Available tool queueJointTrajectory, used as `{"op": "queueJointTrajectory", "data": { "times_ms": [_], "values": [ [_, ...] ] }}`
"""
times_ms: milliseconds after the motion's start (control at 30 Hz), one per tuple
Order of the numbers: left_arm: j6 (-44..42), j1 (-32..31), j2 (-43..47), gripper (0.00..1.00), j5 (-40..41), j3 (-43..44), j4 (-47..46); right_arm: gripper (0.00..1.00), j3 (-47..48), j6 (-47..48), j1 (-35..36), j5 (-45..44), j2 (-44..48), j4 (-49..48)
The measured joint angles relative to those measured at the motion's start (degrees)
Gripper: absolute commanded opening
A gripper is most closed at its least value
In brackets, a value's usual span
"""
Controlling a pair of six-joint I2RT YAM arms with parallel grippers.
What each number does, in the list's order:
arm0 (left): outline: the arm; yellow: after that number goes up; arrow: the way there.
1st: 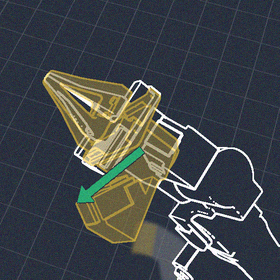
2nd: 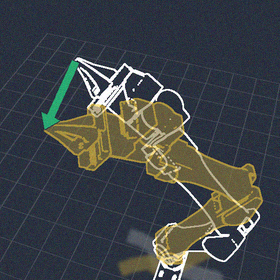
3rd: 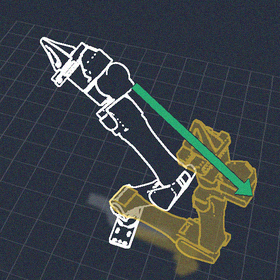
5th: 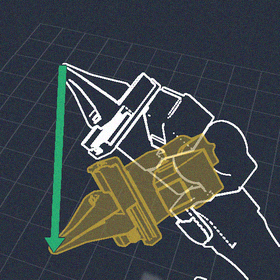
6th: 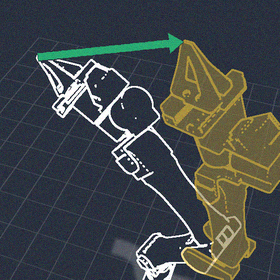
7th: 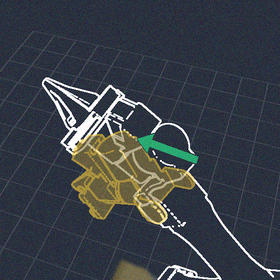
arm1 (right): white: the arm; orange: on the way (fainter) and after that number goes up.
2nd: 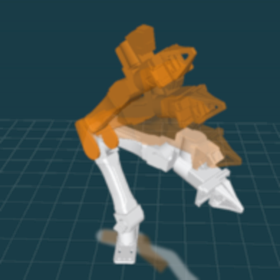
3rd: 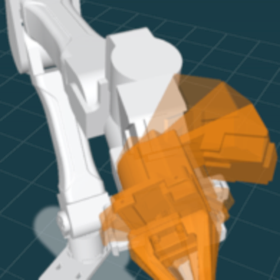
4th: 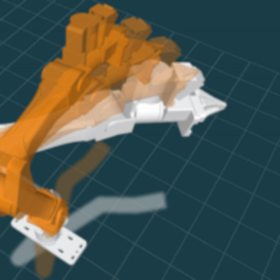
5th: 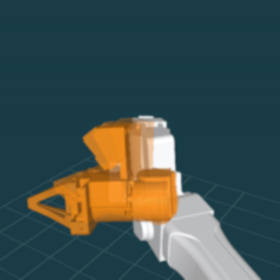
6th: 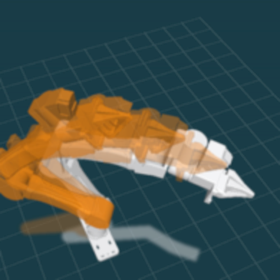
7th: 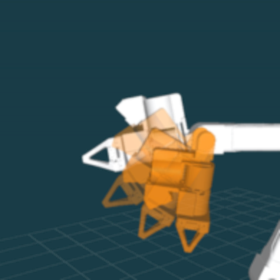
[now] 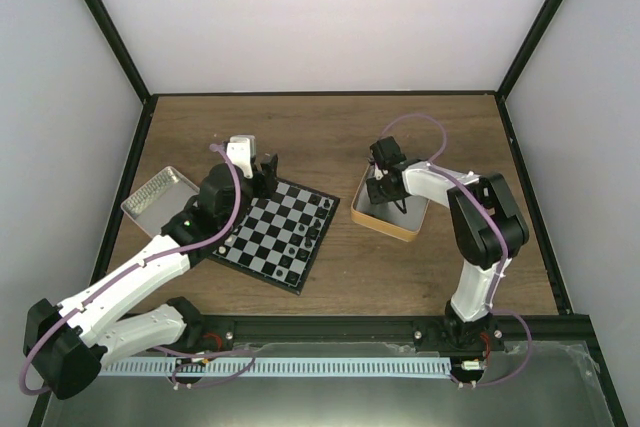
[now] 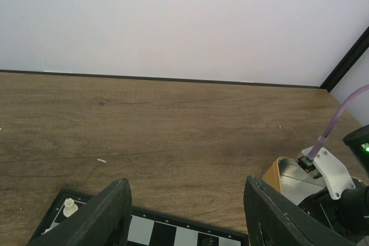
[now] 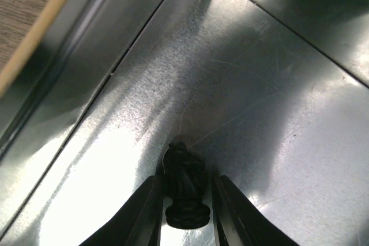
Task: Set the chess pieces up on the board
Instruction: Pick up the chess piece from the storage box, then place the chess piece on the chessboard.
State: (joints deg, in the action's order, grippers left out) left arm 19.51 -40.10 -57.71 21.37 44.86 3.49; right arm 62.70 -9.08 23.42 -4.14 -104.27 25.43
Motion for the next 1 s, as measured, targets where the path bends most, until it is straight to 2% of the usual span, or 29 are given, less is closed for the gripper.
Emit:
{"op": "queueJointTrajectory", "data": {
  "times_ms": [167, 433, 600, 767, 1000],
  "values": [
    [0.0, 0.0, 0.0, 0.55, 0.0, 0.0, 0.0, 0.14, -0.3, -0.1, 0.0, 1.1, 0.3, 0.1],
    [0.4, 0.0, -0.1, 0.56, -1.0, 0.0, 0.0, 0.13, -1.4, -1.4, 0.0, 0.2, 1.8, -0.3],
    [1.4, 0.0, -1.0, 0.63, -4.8, 0.3, 0.2, 0.13, -6.2, -1.7, 0.0, 1.9, 11.2, -3.4],
    [2.3, 0.1, -3.2, 0.75, -12.2, 4.2, 1.5, 0.13, -7.4, -2.3, 0.1, 11.5, 23.1, -8.8],
    [5.3, 0.1, -3.8, 0.76, -23.6, 9.3, 0.1, 0.19, -12.6, -2.3, 1.0, 33.8, 34.5, -19.4]
  ]
}}
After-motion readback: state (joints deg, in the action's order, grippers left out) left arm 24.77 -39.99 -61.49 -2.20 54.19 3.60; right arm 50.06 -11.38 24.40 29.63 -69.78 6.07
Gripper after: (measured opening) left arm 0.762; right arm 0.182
